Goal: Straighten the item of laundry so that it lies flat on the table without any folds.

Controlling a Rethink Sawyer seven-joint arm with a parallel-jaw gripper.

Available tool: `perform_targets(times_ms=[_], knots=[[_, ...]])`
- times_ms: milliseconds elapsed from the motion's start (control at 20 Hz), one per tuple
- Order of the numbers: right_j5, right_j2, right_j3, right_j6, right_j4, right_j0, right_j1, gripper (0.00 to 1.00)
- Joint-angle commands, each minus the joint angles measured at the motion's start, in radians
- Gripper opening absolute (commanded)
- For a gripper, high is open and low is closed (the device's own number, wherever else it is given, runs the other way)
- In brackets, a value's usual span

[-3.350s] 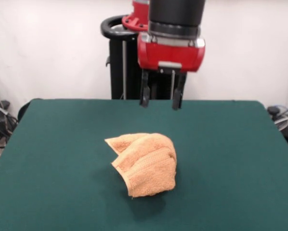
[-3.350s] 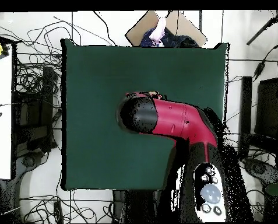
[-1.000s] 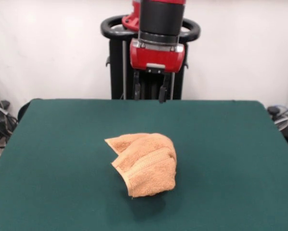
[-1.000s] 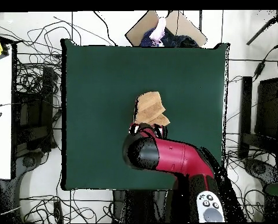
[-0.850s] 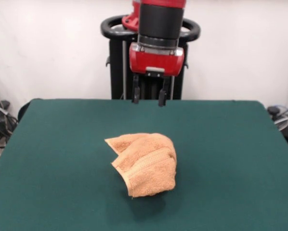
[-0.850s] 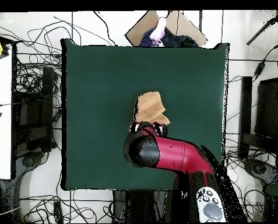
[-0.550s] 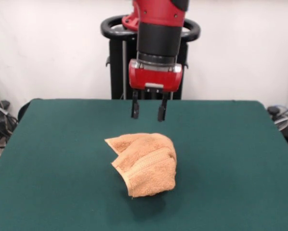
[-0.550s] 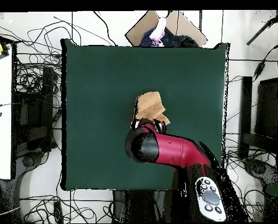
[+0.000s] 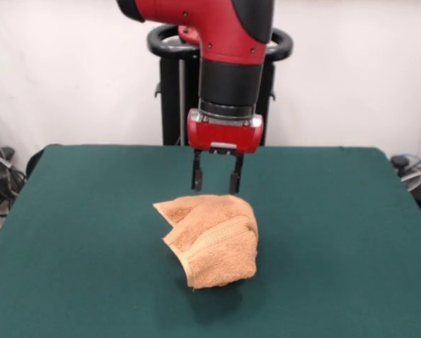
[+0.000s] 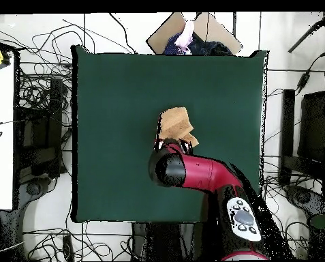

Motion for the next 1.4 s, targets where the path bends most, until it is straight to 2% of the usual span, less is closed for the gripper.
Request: perform_targets(times_ms=[50, 650, 1400], knots=[[-0.020, 0.088, -0.103, 0.060, -0.049, -0.017, 0.075, 1.00], [-0.058, 0.071, -0.134, 0.083, -0.062, -0.008, 0.105, 1.00], [-0.060, 0.046, -0.132, 0.101, -0.079, 0.001, 0.098, 1.00]])
